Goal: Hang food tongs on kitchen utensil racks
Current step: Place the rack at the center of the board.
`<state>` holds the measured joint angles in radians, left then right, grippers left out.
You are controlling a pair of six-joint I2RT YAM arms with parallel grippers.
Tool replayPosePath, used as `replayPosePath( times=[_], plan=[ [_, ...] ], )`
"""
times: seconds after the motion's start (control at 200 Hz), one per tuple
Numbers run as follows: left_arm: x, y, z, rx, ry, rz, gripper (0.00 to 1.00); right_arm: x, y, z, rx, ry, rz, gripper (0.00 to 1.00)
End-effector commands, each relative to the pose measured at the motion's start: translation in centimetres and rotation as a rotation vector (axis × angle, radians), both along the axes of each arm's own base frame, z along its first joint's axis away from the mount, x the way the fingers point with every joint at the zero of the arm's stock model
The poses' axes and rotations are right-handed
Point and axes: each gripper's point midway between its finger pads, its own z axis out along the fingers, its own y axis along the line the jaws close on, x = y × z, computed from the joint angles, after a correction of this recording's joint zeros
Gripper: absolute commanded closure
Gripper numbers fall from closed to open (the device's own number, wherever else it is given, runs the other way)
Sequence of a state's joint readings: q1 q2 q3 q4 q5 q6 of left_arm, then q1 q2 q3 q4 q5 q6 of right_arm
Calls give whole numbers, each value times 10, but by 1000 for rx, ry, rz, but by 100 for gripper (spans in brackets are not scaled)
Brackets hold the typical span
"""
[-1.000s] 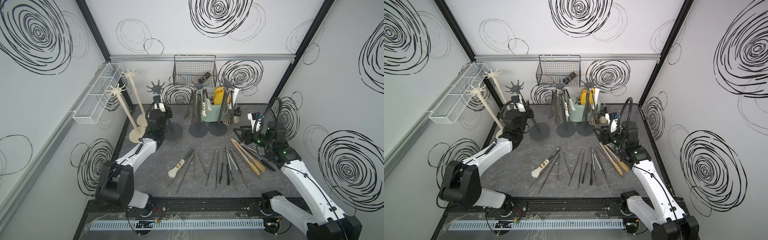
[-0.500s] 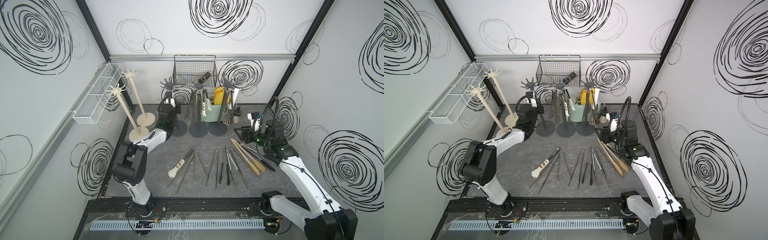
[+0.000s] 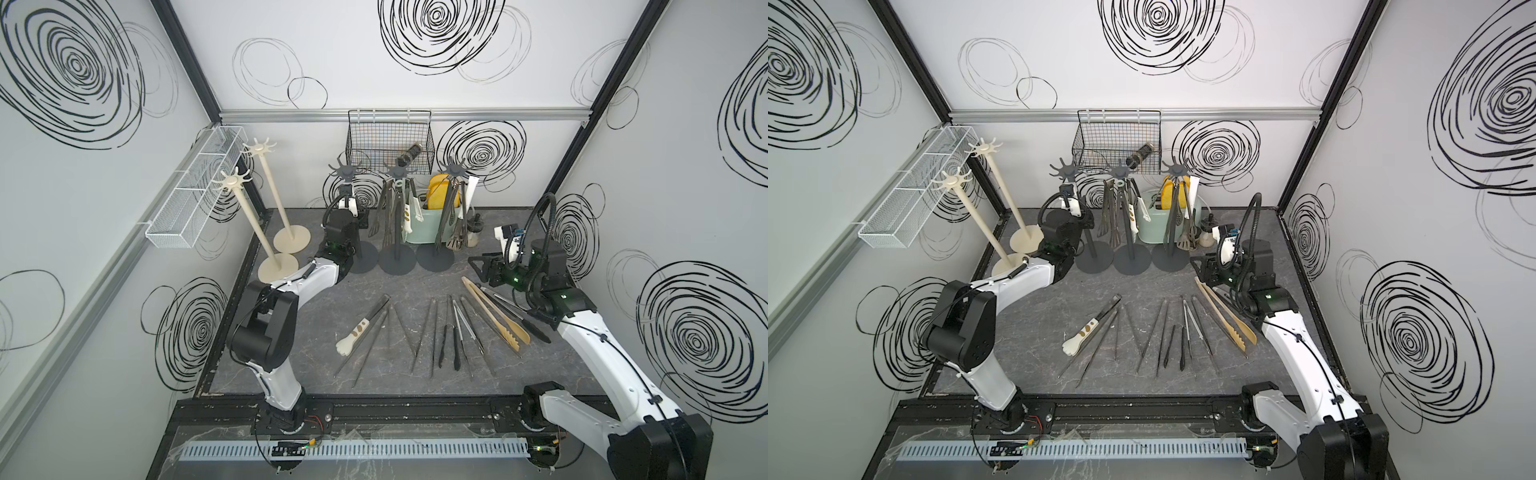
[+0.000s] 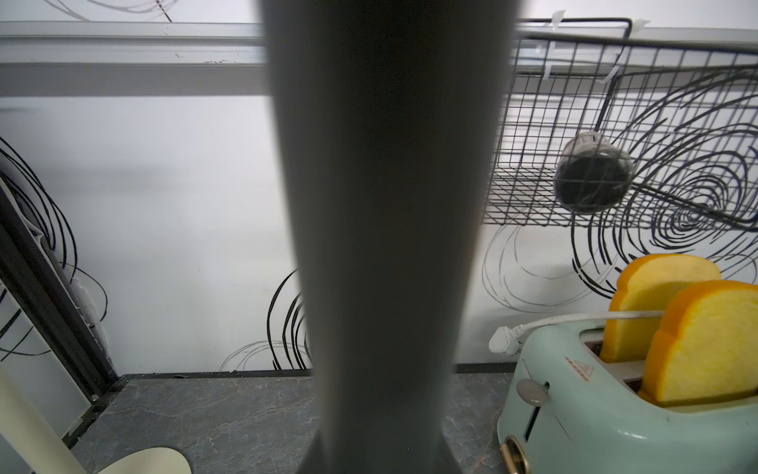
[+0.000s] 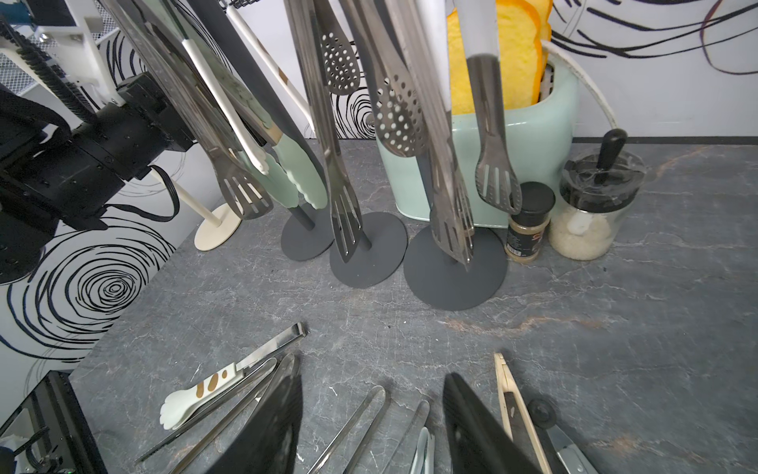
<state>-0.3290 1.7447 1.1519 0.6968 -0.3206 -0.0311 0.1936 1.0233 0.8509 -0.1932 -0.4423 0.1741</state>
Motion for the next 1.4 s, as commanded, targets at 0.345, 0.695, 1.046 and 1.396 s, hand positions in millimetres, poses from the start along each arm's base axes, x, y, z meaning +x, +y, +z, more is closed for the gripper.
replayPosePath(
  times=[0.345,0.695,1.046,1.396],
  plan=[
    [-14,6,64,7,-130,35,100,1,3,12,12,-31,24,42],
    [-13,-2,44,-31,-88,11,100,0,3,10,16,-29,26,42],
    [-13,-13,32,-102,-83,-38,100,0,2,8,16,-27,24,42],
    [-13,-16,20,-98,-49,-44,99,0,2,6,20,-24,27,42]
  ],
)
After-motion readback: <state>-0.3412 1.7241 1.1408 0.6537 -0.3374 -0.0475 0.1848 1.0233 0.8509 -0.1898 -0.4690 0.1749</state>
